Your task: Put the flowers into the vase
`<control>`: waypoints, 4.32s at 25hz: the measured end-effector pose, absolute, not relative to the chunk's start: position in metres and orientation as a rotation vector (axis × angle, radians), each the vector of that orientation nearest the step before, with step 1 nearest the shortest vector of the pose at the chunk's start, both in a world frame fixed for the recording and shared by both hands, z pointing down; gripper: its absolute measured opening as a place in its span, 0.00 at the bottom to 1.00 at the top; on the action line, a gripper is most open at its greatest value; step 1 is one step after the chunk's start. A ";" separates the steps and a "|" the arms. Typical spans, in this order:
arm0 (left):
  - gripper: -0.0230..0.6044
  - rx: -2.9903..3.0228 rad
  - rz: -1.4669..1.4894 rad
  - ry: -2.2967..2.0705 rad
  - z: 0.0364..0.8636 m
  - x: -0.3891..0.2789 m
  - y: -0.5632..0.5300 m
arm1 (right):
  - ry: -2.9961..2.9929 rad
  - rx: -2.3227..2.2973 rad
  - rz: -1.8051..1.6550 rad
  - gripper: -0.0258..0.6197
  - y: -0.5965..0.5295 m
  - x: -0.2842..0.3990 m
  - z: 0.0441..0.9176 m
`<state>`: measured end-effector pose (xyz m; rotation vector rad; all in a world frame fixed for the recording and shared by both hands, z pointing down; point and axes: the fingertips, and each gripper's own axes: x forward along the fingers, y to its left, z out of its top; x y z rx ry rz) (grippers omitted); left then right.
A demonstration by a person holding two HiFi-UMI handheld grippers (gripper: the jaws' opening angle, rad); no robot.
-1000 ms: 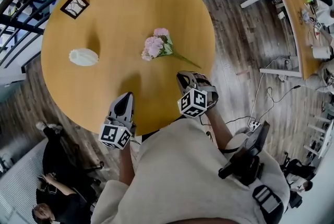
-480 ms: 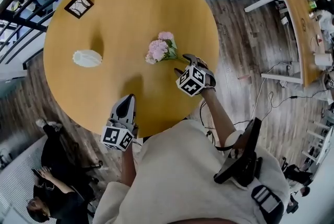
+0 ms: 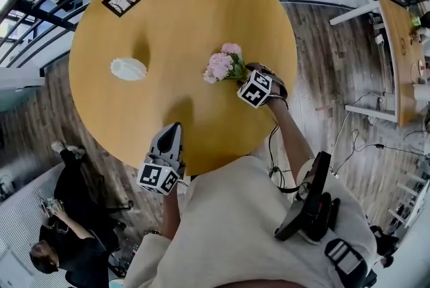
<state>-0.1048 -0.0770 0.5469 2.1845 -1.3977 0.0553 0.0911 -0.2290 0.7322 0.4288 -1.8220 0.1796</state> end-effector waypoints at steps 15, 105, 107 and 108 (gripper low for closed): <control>0.05 2.242 0.027 -1.378 0.537 -0.086 -0.078 | -1.940 0.548 0.128 0.14 -0.226 0.085 0.701; 0.05 2.234 -0.020 -1.660 0.507 -0.216 -0.080 | -3.158 0.382 0.195 0.15 -0.248 -0.261 0.452; 0.05 2.234 -0.019 -1.653 0.508 -0.214 -0.078 | -3.131 0.416 0.208 0.17 -0.247 -0.257 0.461; 0.05 2.235 -0.016 -1.650 0.509 -0.213 -0.078 | -3.110 0.428 0.209 0.21 -0.247 -0.256 0.467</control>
